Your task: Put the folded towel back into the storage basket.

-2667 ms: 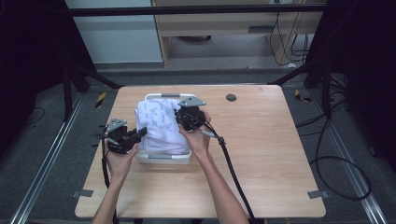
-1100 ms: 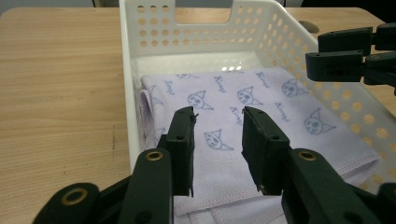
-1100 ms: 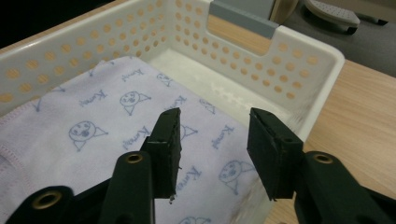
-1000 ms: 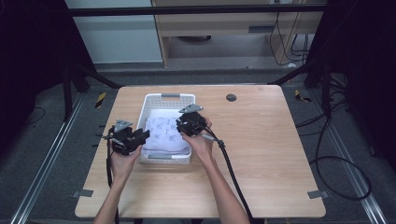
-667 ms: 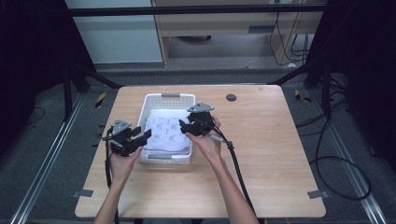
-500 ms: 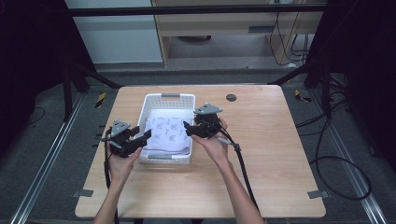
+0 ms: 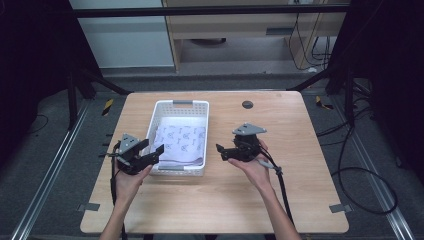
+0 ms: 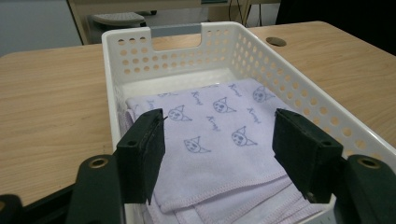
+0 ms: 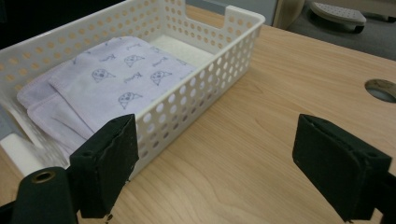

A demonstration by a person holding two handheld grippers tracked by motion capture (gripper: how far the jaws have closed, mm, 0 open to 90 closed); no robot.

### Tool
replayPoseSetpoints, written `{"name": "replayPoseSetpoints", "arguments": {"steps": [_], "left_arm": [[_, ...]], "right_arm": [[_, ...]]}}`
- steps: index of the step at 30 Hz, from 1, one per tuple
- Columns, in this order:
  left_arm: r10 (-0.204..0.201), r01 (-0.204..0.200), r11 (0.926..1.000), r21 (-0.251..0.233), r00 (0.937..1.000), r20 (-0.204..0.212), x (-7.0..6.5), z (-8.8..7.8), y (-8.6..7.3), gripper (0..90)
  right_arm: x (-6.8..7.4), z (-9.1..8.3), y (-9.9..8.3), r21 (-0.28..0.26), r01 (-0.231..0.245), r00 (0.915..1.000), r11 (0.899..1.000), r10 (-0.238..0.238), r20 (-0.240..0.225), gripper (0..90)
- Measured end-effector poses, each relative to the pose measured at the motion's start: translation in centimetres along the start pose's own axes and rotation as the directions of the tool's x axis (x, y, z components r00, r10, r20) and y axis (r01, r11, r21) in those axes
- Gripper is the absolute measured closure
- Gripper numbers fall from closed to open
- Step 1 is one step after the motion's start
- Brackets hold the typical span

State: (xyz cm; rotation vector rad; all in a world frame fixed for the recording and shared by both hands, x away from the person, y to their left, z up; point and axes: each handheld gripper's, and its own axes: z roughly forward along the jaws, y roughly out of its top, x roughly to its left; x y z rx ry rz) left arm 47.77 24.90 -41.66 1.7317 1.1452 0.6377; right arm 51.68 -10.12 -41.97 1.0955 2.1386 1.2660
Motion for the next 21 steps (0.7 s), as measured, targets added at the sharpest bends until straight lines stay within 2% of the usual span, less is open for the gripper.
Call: {"name": "replayPoseSetpoints", "arguments": {"steps": [1, 5, 11, 15, 16, 21], "left_arm": [[0.000, 0.000, 1.0000, 0.000, 1.0000, 0.000, 0.0, 0.0, 0.0, 33.6], [-0.008, 0.008, 0.9999, -0.012, 0.9999, 0.009, 0.2, -1.2, -0.6, 33.2], [-0.033, 0.033, 0.9994, -0.014, 0.9994, -0.009, 0.9, -2.2, -1.4, 32.9], [-0.035, 0.034, 0.9992, -0.019, 0.9992, -0.019, 1.2, -2.6, -1.7, 32.8], [-0.036, 0.036, 0.9991, -0.021, 0.9991, -0.021, 1.2, -2.7, -1.8, 32.8], [-0.036, 0.035, 0.9990, -0.026, 0.9990, -0.027, 1.4, -3.4, -2.5, 32.8]], "right_arm": [[0.0, 0.0, 0.0, 0.000, 0.000, 1.0000, 1.000, 0.000, 0.000, 14.5], [-1.1, -2.2, -1.9, -0.013, -0.015, 0.9999, 1.000, 0.015, 0.006, 14.3], [-2.1, -4.4, -4.4, -0.009, -0.011, 0.9996, 1.000, 0.011, 0.025, 13.6], [-2.8, -5.2, -5.6, -0.004, -0.012, 0.9992, 1.000, 0.012, 0.038, 13.1], [-3.4, -5.8, -6.3, -0.003, -0.012, 0.9984, 1.000, 0.012, 0.055, 12.9], [-4.4, -6.7, -7.5, -0.003, -0.031, 0.9967, 1.000, 0.031, 0.075, 12.7]]}}
